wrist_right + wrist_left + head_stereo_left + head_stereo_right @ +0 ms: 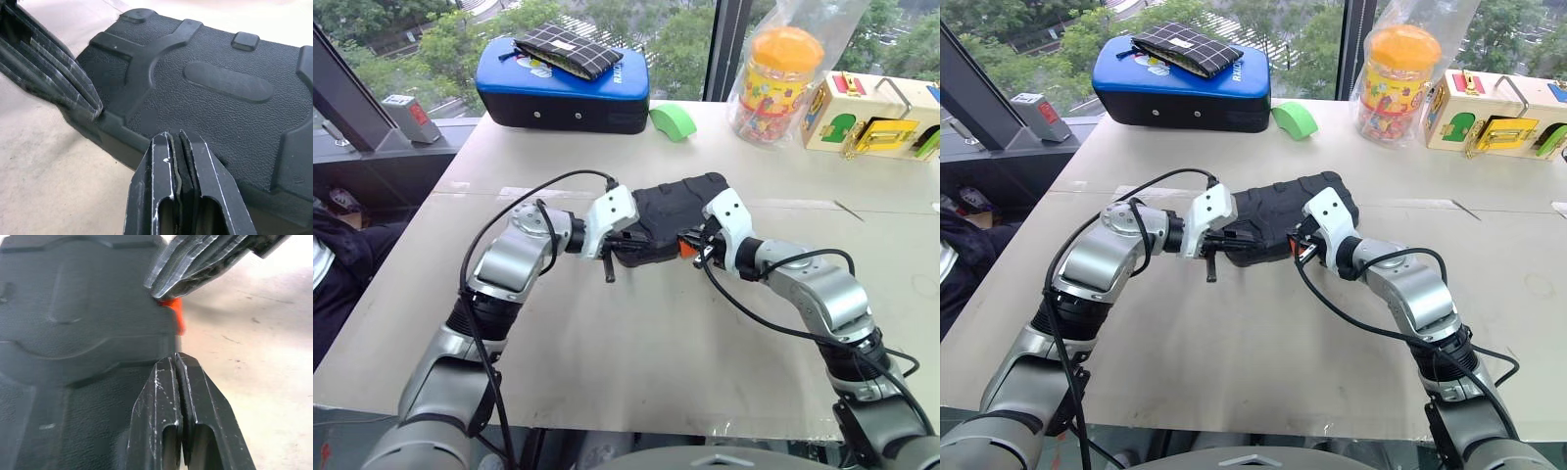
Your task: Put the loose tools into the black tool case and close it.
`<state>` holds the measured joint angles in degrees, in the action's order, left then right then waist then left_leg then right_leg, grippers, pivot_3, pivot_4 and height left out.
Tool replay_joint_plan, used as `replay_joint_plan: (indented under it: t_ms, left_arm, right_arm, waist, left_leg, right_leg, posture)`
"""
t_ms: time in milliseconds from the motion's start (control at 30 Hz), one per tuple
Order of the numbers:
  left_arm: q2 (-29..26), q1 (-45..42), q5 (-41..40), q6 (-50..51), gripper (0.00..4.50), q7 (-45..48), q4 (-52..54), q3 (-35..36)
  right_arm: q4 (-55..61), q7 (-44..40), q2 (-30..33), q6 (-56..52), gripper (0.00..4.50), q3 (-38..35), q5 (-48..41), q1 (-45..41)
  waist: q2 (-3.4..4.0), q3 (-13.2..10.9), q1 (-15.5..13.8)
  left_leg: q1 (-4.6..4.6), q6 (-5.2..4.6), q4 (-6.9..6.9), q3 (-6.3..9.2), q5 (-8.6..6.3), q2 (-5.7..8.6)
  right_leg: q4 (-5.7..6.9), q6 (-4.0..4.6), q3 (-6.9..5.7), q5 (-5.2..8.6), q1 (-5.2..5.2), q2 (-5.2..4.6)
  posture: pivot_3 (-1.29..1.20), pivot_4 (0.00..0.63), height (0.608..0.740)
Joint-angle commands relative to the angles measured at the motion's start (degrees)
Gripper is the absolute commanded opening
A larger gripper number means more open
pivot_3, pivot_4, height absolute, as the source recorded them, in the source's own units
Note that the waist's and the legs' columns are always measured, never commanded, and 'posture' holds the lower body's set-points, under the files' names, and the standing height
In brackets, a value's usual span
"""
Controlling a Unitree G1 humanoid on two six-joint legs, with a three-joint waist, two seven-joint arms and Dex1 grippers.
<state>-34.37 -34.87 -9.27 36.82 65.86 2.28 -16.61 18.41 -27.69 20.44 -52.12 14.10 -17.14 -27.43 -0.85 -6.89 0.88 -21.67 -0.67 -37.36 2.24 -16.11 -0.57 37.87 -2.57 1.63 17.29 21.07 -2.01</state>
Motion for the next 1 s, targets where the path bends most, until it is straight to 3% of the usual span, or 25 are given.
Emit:
replay_joint_plan:
  t_ms: [33, 300, 433, 500, 733, 1000]
  left_arm:
    - [0.2, 0.2, -0.3, 3.2, 0.06, -1.6, 2.8, -1.0]
    - [2.0, -1.6, -3.2, 9.1, 0.06, -3.9, 6.7, -0.3]
    - [5.0, -3.0, -12.1, 13.8, 0.06, -3.3, 10.9, 5.9]
    - [5.8, -5.5, -15.0, 15.8, 0.06, -5.3, 6.7, 11.3]
    - [2.4, -4.9, -11.2, 7.5, 0.06, -6.8, -3.9, 11.8]
    - [-0.5, -2.2, -2.2, -3.7, 0.06, -5.5, -11.8, 3.5]
  right_arm:
    - [1.4, -0.6, 1.1, -1.7, 0.0, 0.9, 0.0, 1.3]
    - [2.1, -0.4, 1.2, -2.6, 0.0, 0.5, 0.0, 1.7]
    - [1.9, -0.1, 0.9, -2.6, 0.0, 0.0, -0.1, 1.6]
    - [1.2, 0.5, 0.4, -2.2, 0.0, -0.7, 0.1, 1.3]
    - [1.4, 0.6, -2.3, 1.5, 0.0, -3.4, -1.2, 0.4]
    - [9.3, -2.6, 0.0, -3.4, 0.0, -6.4, -7.5, 3.8]
  waist:
    - [-0.01, -0.1, 0.1]
    - [-0.04, -0.1, 0.1]
    - [-0.07, -0.1, 0.0]
    - [-0.06, -0.2, 0.0]
    - [-0.03, -0.2, 0.9]
    - [-0.07, -0.2, 0.2]
  left_leg:
    - [-0.02, 0.0, 0.0, 0.0, 0.0, 0.0]
    - [-0.05, 0.0, 0.0, 0.02, 0.0, -0.02]
    - [-0.09, 0.0, -0.01, 0.02, 0.0, -0.04]
    - [-0.11, 0.01, -0.02, 0.04, 0.0, -0.05]
    - [-0.02, 0.02, 0.03, 0.1, 0.01, 0.0]
    - [-0.1, 0.09, 0.08, 0.21, 0.05, 0.01]
  right_leg:
    - [0.01, 0.0, 0.0, 0.0, 0.02, 0.01]
    - [0.02, 0.0, 0.0, 0.0, 0.07, 0.03]
    - [0.01, 0.0, -0.01, 0.0, 0.07, 0.02]
    - [0.02, 0.0, -0.01, 0.0, 0.09, 0.01]
    - [0.04, 0.0, 0.01, 0.0, 0.1, 0.06]
    - [-0.02, 0.0, -0.06, 0.0, 0.12, -0.04]
  posture:
    - [0.0, 0.15, 0.74]
    - [0.0, 0.15, 0.74]
    - [0.0, 0.15, 0.74]
    - [0.0, 0.15, 0.74]
    - [0.0, 0.15, 0.74]
    - [0.0, 0.15, 0.74]
